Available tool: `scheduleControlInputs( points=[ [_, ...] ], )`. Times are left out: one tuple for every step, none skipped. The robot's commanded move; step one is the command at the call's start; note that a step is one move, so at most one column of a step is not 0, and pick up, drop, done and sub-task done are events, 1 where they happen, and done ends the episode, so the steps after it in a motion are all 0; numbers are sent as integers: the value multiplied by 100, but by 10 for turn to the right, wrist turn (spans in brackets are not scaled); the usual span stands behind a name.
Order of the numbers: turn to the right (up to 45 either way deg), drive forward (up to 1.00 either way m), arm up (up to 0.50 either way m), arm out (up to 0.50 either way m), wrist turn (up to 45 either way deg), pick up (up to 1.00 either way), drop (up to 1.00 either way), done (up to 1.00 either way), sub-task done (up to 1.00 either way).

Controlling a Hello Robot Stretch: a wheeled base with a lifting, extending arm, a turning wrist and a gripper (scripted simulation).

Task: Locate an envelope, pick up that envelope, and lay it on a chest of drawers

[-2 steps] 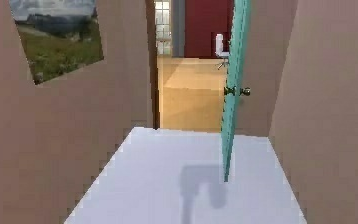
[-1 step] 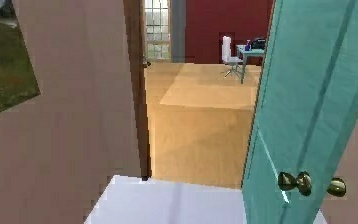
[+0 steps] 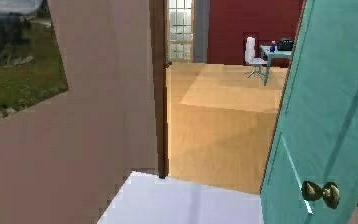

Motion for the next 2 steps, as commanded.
scheduleControlInputs(
  points=[
    [0, 50, 0, 0, 0, 0, 0, 0, 0],
    [120, 0, 0, 0, 0, 0, 0, 0, 0]
  ],
)
